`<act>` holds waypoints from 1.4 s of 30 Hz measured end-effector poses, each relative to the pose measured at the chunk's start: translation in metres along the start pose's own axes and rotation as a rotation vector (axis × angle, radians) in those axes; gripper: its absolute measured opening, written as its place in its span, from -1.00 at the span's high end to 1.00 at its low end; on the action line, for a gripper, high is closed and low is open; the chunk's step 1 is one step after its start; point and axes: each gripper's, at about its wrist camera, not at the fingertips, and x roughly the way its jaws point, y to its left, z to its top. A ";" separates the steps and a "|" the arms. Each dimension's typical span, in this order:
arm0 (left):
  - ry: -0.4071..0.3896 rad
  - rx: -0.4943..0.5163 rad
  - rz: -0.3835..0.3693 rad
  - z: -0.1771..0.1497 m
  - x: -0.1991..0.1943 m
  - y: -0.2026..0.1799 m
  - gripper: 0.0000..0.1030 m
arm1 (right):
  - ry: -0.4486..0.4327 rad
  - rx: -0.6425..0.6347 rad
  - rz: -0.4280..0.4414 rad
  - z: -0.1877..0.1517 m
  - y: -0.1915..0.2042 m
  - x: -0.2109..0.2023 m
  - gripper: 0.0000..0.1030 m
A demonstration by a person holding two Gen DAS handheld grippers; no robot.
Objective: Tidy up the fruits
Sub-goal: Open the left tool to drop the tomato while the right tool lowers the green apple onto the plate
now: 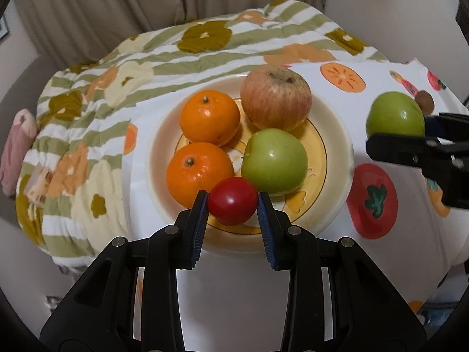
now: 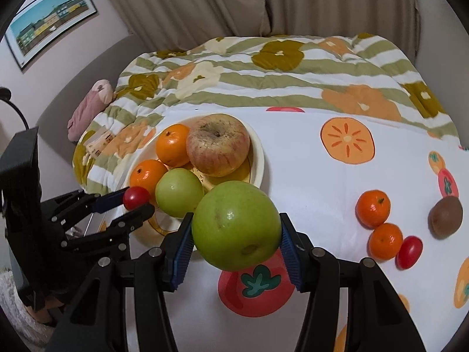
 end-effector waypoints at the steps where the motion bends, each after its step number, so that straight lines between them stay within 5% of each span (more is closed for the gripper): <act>1: 0.002 0.009 -0.005 -0.001 0.001 0.000 0.26 | -0.001 0.007 -0.004 0.000 0.000 0.001 0.01; 10: 0.003 0.044 -0.047 -0.001 0.002 0.000 0.16 | -0.004 0.031 -0.030 0.004 0.002 0.004 0.01; 11: 0.007 0.047 -0.049 -0.002 0.001 -0.001 0.00 | -0.004 0.030 -0.033 0.004 0.002 0.003 0.01; 14: -0.019 0.039 -0.038 -0.005 -0.007 0.000 -0.87 | -0.001 0.021 -0.038 0.006 0.003 0.002 0.01; 15: -0.034 0.031 -0.039 -0.005 -0.010 0.001 -0.97 | 0.000 0.016 -0.040 0.007 0.004 0.001 0.01; 33: -0.025 -0.055 0.004 -0.025 -0.036 0.024 -0.99 | 0.037 -0.144 -0.029 0.017 0.020 0.018 0.01; 42: -0.007 -0.092 -0.035 -0.035 -0.025 0.032 -0.99 | 0.034 -0.187 -0.018 0.019 0.026 0.042 0.01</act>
